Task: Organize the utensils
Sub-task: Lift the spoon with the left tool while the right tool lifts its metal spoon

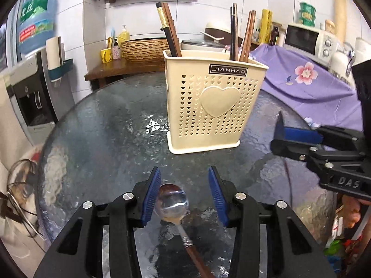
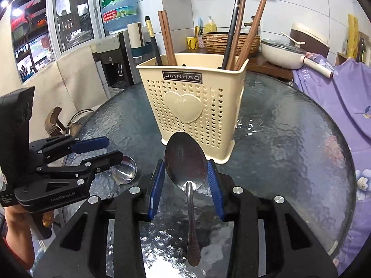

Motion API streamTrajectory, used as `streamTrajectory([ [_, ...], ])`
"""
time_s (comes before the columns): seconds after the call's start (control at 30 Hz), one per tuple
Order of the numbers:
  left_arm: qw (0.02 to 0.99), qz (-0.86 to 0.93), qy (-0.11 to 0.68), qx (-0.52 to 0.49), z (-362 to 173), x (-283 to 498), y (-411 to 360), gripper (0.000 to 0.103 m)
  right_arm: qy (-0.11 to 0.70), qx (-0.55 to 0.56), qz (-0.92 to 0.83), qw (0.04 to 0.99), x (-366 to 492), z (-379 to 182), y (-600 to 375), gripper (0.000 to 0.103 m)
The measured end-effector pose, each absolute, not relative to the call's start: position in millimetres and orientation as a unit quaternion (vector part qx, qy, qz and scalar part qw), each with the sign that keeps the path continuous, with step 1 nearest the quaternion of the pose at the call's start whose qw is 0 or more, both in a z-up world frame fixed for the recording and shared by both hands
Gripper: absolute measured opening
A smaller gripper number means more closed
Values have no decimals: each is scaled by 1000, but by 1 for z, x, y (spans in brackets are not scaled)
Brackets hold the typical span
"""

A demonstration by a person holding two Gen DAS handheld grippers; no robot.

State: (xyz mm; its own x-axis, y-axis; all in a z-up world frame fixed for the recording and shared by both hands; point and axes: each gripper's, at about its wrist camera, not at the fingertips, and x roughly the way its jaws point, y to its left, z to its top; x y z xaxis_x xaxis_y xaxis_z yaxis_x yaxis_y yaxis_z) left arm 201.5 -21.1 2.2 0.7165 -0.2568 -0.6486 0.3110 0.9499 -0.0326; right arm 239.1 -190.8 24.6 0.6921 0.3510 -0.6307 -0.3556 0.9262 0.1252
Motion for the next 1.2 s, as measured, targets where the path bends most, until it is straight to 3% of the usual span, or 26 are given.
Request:
streamTrajectory([
  [0.07, 927, -136, 349, 38, 2, 203, -15, 42, 342, 2, 186, 921, 237, 25, -197, 38],
  [0.13, 925, -117, 358, 44, -3, 201, -14, 70, 343, 4, 184, 921, 235, 24, -200, 38],
  [0.17, 925, -105, 362, 46, -5, 200, -13, 75, 343, 6, 183, 921, 235, 24, -202, 38],
  [0.3, 916, -85, 386, 75, -22, 201, -17, 79, 345, 9, 183, 921, 235, 20, -201, 38],
  [0.47, 897, -88, 428, 69, -49, 214, -22, 78, 343, 6, 189, 920, 233, 21, -198, 38],
  [0.73, 894, -91, 435, 62, -56, 233, -25, 46, 343, 9, 186, 921, 230, 21, -201, 38],
  [1.0, 900, -108, 419, 57, -48, 236, -27, 45, 338, 13, 186, 923, 230, 23, -204, 38],
  [1.2, 925, -142, 352, 22, -9, 221, -18, 45, 321, 23, 186, 928, 225, 34, -212, 38],
])
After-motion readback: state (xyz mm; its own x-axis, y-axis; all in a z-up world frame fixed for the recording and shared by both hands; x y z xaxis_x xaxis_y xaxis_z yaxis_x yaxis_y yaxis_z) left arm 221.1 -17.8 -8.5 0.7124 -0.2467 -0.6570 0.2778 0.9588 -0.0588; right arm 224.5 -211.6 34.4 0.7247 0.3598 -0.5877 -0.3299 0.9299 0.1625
